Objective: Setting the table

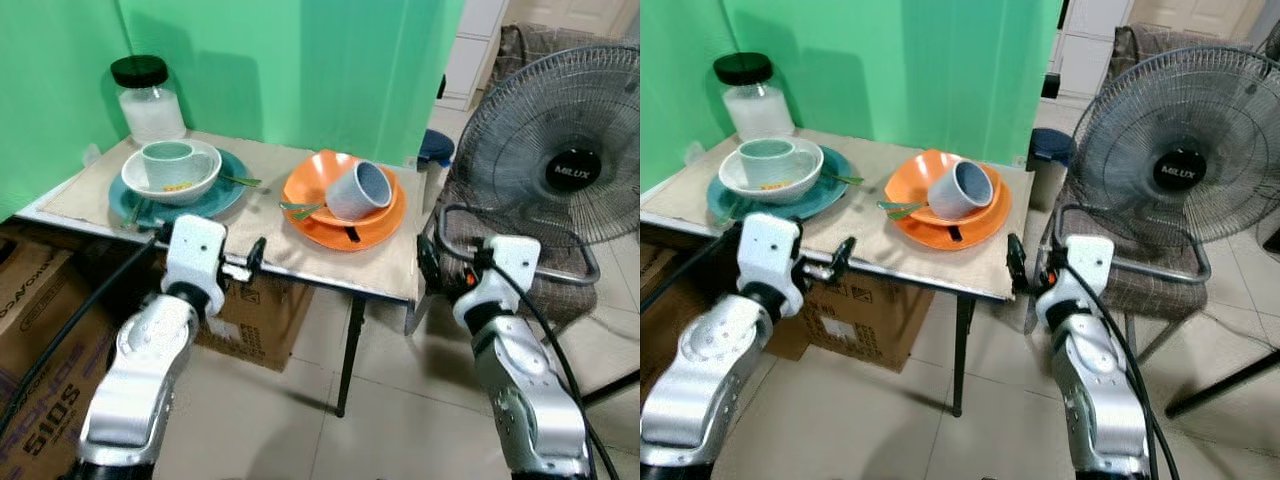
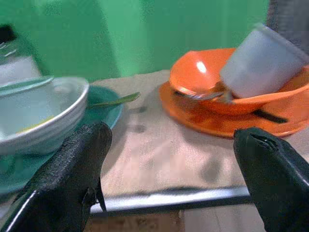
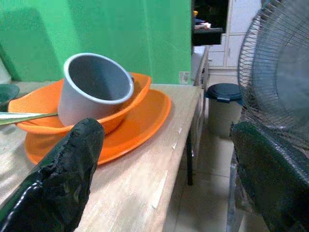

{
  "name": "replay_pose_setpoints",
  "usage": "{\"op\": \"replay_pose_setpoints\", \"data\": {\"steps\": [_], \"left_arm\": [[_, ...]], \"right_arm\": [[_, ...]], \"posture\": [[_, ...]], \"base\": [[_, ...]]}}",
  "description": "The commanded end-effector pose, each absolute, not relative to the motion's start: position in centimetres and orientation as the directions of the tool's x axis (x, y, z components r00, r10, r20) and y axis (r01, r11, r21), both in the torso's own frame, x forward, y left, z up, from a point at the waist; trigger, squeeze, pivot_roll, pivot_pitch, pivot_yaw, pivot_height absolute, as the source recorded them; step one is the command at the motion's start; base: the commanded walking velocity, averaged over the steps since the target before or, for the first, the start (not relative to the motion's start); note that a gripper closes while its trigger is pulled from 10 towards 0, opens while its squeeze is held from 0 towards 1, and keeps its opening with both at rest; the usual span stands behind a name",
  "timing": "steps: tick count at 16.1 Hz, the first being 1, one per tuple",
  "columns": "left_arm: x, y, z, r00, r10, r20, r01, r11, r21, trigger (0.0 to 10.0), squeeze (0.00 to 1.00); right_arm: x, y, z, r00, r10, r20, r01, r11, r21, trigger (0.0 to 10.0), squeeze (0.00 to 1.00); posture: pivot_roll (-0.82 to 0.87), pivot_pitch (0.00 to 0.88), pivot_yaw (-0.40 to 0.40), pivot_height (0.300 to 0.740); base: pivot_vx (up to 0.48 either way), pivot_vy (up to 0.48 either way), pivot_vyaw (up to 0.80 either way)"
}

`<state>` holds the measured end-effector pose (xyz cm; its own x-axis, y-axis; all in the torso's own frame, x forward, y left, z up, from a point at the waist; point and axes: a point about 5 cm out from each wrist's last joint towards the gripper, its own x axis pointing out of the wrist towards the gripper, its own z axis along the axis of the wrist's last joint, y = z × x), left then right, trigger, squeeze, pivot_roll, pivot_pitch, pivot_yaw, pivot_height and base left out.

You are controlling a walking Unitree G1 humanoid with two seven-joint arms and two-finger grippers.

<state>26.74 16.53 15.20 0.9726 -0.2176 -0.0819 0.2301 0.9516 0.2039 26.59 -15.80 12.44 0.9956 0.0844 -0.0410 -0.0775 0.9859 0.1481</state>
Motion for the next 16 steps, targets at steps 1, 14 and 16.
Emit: {"op": "replay_pose_setpoints", "data": {"steps": [1,14,16], "left_arm": [[26.81,16.16,16.15,0.971,-0.237,-0.043,0.24,0.943,0.232,10.0,0.53],[27.12,16.45,16.68,0.973,-0.228,-0.026,0.228,0.944,0.238,10.0,0.53],[27.17,16.44,16.89,0.974,-0.228,-0.02,0.226,0.944,0.241,10.0,0.53]], "right_arm": [[26.65,-15.94,12.81,0.996,0.083,-0.017,-0.079,0.985,0.152,10.0,0.0],[26.86,-15.85,13.14,0.997,0.08,-0.001,-0.079,0.983,0.168,10.0,0.0],[27.04,-15.5,13.19,0.991,0.132,-0.014,-0.13,0.987,0.09,10.0,0.0]], "posture": [[0.07,0.0,-0.019,0.74],[0.08,0.0,-0.014,0.74],[0.08,0.0,-0.018,0.74]], "base": [[0.0,0.0,0.0],[0.325,0.0,-0.18],[0.398,0.0,0.8]]}}
